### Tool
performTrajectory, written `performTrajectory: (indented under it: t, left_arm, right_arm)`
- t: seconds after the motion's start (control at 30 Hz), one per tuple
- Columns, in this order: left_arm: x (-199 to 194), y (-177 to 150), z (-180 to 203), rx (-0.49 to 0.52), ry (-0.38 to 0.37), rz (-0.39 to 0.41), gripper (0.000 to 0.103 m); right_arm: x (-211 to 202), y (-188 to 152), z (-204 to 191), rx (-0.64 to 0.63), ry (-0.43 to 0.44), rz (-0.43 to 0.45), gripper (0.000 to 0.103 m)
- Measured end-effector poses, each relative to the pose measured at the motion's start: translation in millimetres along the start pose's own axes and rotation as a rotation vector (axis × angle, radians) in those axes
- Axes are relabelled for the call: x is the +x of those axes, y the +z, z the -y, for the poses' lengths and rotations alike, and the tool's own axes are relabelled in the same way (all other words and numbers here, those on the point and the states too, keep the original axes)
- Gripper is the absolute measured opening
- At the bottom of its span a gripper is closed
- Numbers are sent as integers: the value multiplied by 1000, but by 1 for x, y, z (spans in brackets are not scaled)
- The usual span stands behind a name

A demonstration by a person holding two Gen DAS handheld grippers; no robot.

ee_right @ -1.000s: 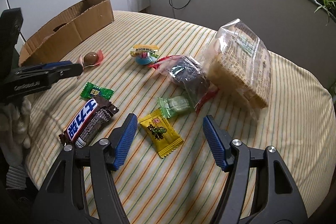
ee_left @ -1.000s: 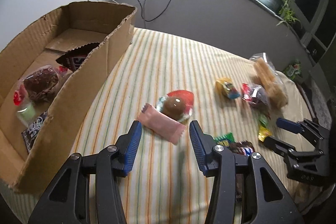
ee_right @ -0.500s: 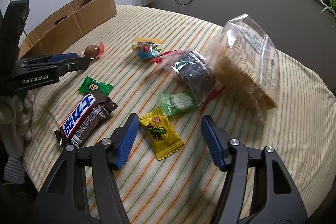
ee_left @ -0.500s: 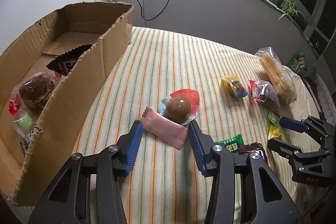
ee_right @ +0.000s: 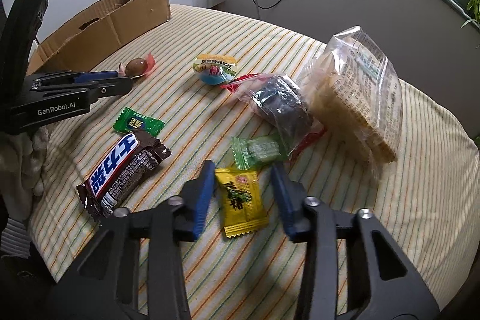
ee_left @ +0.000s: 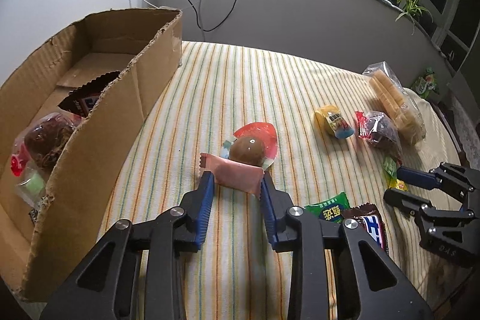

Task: Organize snacks
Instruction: 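Grasp the pink wrapped candy with the left tool while the right tool grasps the yellow packet, then lift the pink candy with the left tool while the right tool holds the yellow packet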

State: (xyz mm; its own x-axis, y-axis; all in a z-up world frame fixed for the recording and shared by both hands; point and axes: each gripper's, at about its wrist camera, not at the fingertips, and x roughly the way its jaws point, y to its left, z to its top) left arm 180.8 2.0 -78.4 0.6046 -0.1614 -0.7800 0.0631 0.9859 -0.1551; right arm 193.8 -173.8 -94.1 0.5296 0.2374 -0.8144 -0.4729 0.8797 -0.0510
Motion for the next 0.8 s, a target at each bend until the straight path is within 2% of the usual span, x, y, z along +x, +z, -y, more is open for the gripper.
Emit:
performTrajectory:
  t: [0.03, 0.1, 0.3, 0.47, 0.63, 0.8]
  left_arm:
    - [-1, 0, 0, -1, -6, 1, 25]
    - [-2, -1, 0, -8, -10, 8, 24]
    - [-11, -6, -3, -28, -5, 39, 12]
    - [-10, -6, -7, -42, -9, 40, 10]
    - [-16, -8, -11, -62, 21, 63, 7]
    - [-11, -7, -16, -72, 44, 43, 8]
  right_arm:
    - [0, 0, 0, 1, -1, 2, 29]
    - [-2, -1, 1, 6, 3, 5, 29]
    - [-6, -4, 5, 19, 12, 10, 28]
    - [-6, -5, 6, 22, 17, 10, 28]
    - [-7, -5, 7, 22, 15, 12, 26]
    - [-7, -6, 6, 16, 12, 10, 26]
